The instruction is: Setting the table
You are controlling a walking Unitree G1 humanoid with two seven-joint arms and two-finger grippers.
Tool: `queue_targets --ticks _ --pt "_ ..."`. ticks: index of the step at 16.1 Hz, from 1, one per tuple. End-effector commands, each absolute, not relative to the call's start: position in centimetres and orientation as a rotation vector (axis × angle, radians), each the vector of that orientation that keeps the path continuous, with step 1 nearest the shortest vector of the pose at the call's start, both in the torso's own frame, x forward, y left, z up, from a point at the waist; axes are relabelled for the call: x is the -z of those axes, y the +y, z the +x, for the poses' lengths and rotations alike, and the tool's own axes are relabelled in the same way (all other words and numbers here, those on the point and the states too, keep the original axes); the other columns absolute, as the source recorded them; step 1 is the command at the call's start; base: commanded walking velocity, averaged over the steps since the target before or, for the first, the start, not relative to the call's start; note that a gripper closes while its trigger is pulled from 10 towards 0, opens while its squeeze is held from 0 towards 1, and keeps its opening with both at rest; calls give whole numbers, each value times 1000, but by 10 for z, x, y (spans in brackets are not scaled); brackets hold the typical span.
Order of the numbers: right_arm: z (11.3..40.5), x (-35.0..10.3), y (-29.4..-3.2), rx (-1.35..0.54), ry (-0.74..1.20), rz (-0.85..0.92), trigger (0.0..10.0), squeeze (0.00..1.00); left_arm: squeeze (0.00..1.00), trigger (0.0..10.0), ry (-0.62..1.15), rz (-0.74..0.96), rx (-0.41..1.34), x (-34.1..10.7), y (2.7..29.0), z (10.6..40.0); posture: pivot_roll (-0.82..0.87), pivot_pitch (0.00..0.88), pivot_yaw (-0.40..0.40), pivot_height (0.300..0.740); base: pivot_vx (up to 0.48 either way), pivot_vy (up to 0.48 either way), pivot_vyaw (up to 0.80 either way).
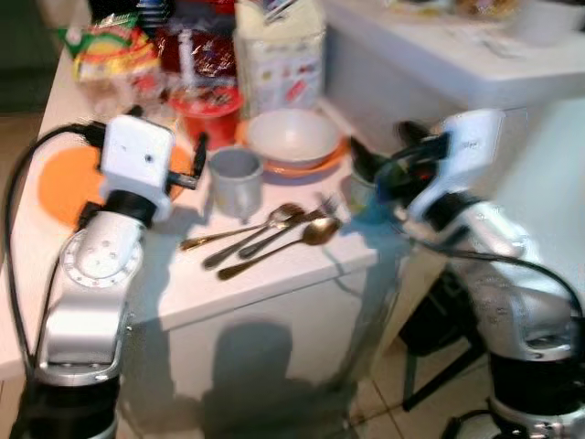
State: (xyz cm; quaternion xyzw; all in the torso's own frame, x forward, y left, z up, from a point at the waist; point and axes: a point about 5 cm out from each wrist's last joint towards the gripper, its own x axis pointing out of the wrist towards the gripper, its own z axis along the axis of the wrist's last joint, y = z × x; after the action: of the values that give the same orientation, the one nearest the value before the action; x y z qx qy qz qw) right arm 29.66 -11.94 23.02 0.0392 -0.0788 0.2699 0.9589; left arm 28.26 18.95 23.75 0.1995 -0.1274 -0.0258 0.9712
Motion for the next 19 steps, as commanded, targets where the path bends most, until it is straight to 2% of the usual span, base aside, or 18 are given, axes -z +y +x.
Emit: queue_targets --ticks 1,4,5,6,7,10,12,19 --pt "297 -232 -125 -539 -157 71 10000 0 0 10000 -262 409 65 -239 187 282 86 0 -39 740 0 0 0" --pt "304 -226 -122 -562 -138 9 10000 0 0 10000 -255 404 89 -241 186 281 87 0 -38 740 0 0 0" --pt "313 -227 -121 -559 -141 -7 10000 792 0 10000 -256 395 103 -242 185 281 87 0 -36 740 0 0 0" --pt "320 -228 -121 -556 -142 -19 10000 1000 0 10000 -256 387 111 -243 184 281 87 0 -36 740 0 0 0" --pt "324 -229 -121 -554 -141 -27 10000 1000 0 10000 -256 382 116 -244 184 280 88 0 -36 740 0 0 0" --pt "376 -239 -126 -572 -108 -230 10000 1000 0 10000 -243 403 139 -244 182 276 102 0 -38 740 0 0 0" --pt "396 -245 -122 -640 -57 -307 10000 1000 0 10000 -234 409 145 -245 183 275 107 0 -39 740 0 0 0" --pt "412 -260 -110 -786 -4 -469 10000 1000 0 10000 -193 399 172 -245 183 258 142 0 -61 740 0 0 0"
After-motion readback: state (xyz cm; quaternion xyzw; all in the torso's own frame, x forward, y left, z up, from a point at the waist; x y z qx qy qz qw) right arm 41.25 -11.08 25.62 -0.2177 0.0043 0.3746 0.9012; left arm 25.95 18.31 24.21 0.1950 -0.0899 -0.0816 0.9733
